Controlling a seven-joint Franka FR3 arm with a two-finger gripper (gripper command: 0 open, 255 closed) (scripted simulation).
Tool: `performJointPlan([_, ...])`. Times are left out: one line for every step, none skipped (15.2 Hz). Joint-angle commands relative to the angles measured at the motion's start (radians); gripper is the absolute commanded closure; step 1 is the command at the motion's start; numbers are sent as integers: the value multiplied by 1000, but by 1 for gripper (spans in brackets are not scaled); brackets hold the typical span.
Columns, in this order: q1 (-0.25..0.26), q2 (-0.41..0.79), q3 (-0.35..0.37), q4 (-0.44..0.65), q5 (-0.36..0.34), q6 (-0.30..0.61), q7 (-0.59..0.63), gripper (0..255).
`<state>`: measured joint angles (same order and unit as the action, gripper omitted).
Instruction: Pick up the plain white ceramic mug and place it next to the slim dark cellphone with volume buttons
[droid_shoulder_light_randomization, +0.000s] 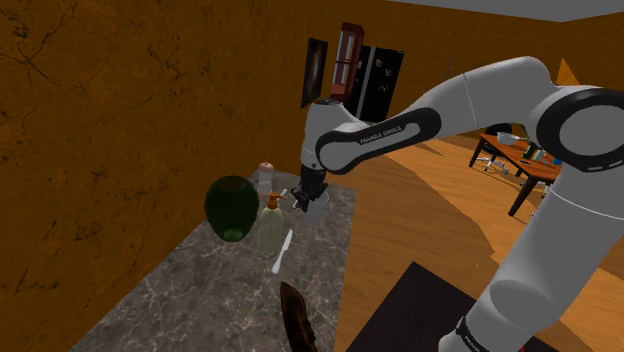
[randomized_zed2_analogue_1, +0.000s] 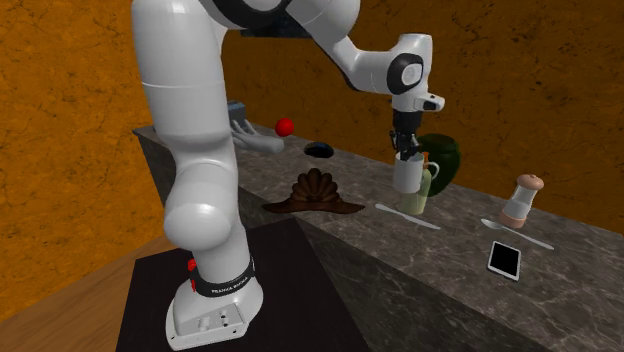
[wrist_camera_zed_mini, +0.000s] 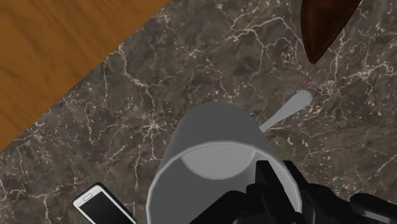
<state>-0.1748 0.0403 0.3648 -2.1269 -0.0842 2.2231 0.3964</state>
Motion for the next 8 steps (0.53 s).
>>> performJointPlan([-24, 9, -22, 11, 1, -1, -48, 255])
performJointPlan([-36, 12, -33, 15, 2, 0, -72, 255])
performJointPlan([-48, 16, -44, 21, 3, 0, -96, 255])
performJointPlan([-61, 21, -55, 27, 4, 0, -120, 255])
performJointPlan([-73, 27, -66, 34, 4, -1, -143, 255])
performJointPlan([-85, 34, -76, 43, 5, -1, -167, 255])
performJointPlan([-97, 42, -87, 53, 5, -3, -189, 255])
performJointPlan([-109, 50, -97, 64, 5, -4, -212, 255])
